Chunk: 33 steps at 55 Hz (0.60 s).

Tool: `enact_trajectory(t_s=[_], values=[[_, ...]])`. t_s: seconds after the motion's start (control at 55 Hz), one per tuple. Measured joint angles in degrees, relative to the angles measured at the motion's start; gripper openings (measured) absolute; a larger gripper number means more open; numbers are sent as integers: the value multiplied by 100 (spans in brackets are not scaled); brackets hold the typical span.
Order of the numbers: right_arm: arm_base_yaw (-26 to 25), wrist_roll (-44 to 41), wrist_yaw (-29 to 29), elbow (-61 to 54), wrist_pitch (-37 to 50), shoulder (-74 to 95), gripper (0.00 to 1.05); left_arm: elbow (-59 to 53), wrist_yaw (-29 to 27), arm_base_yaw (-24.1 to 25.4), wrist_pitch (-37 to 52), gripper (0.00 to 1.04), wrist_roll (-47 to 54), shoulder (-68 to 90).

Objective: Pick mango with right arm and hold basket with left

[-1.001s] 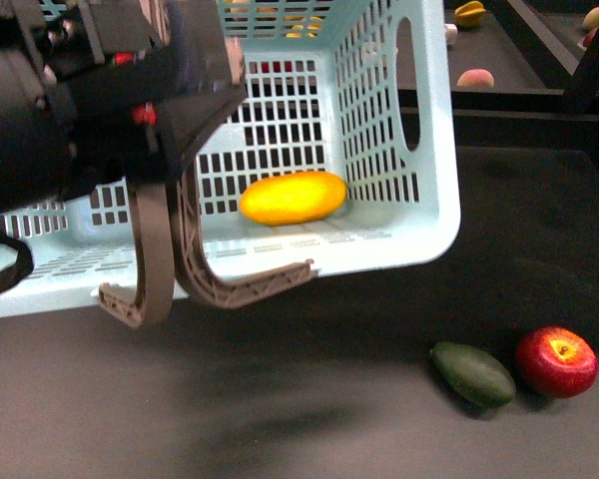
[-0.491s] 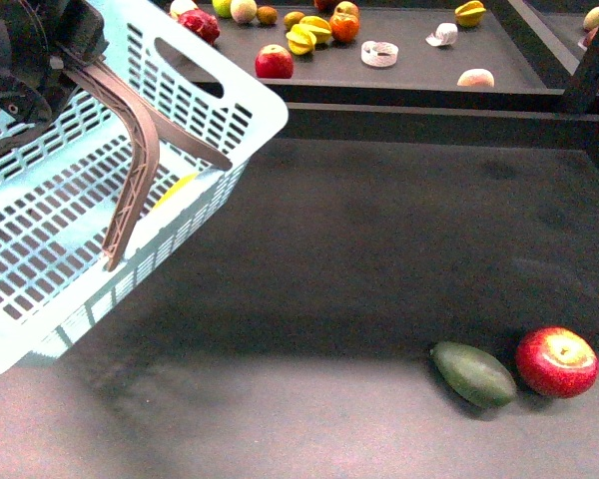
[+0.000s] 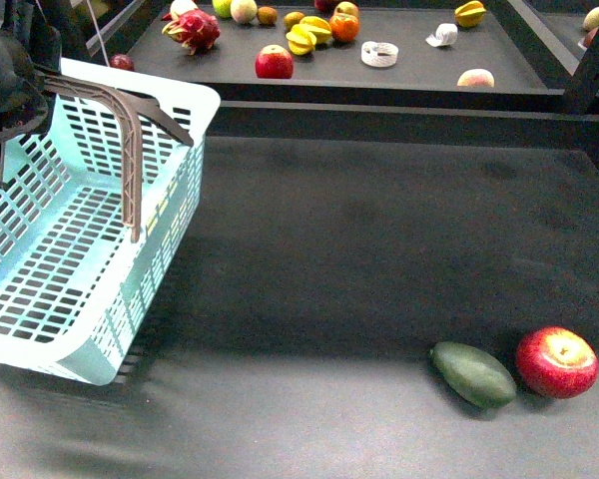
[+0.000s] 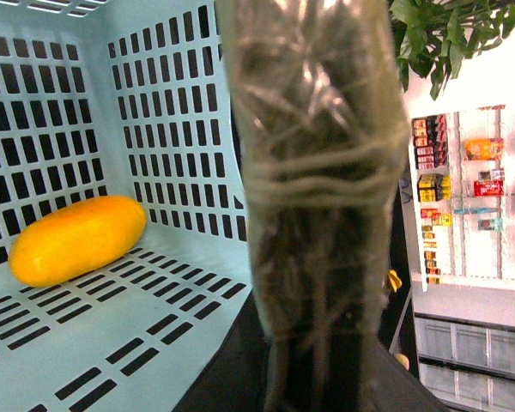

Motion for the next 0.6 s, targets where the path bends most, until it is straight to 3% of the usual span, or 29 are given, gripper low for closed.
enact_trajectory(t_s=[0.328,0.601], values=[[0,-2,0,0,0,0,97,514,-225,177,-564,9,-428,509],[0,-2,0,0,0,0,97,476,-192,219,-658,54,-229,448]])
